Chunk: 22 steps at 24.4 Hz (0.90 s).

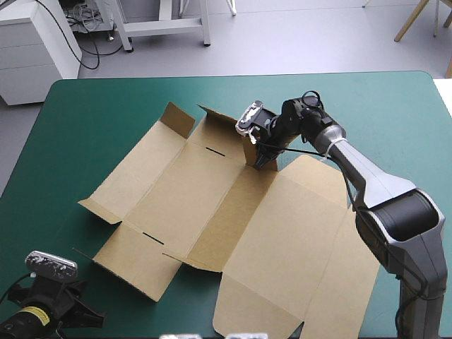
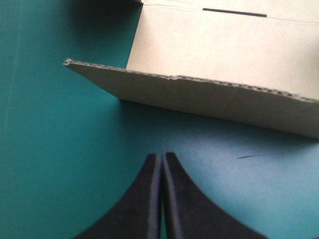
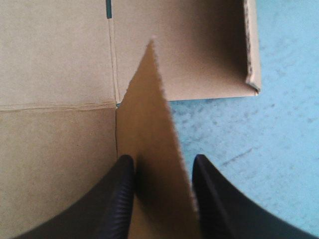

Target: Fold the box

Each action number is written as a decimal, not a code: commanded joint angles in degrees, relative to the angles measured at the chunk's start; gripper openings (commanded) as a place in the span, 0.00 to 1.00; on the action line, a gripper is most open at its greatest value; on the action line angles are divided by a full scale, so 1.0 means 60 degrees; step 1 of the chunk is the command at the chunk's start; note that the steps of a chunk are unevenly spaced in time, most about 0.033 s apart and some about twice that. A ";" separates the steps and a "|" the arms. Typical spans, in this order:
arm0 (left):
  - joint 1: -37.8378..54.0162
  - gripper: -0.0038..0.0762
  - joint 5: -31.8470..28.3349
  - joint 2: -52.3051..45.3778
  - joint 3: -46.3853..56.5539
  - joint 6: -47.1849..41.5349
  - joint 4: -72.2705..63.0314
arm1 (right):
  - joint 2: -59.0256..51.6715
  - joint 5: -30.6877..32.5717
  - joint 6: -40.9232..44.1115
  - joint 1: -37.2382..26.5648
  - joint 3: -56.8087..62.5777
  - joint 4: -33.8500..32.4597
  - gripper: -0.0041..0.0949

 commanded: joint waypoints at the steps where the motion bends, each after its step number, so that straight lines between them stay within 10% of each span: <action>1: 0.0015 0.04 -0.0411 0.0101 -0.0198 -0.0050 -0.0023 | -0.0466 -0.0119 -0.0050 0.0004 -0.0303 0.0096 0.15; 2: 0.0015 0.04 -0.0411 0.0101 -0.0198 -0.0050 -0.0023 | -0.0440 -0.0021 -0.0105 0.0004 -0.0303 0.0096 0.03; 22: 0.0015 0.04 -0.0411 0.0101 -0.0198 -0.0050 -0.0023 | -0.0364 -0.0561 -0.6019 0.1258 -0.0303 -0.0194 0.02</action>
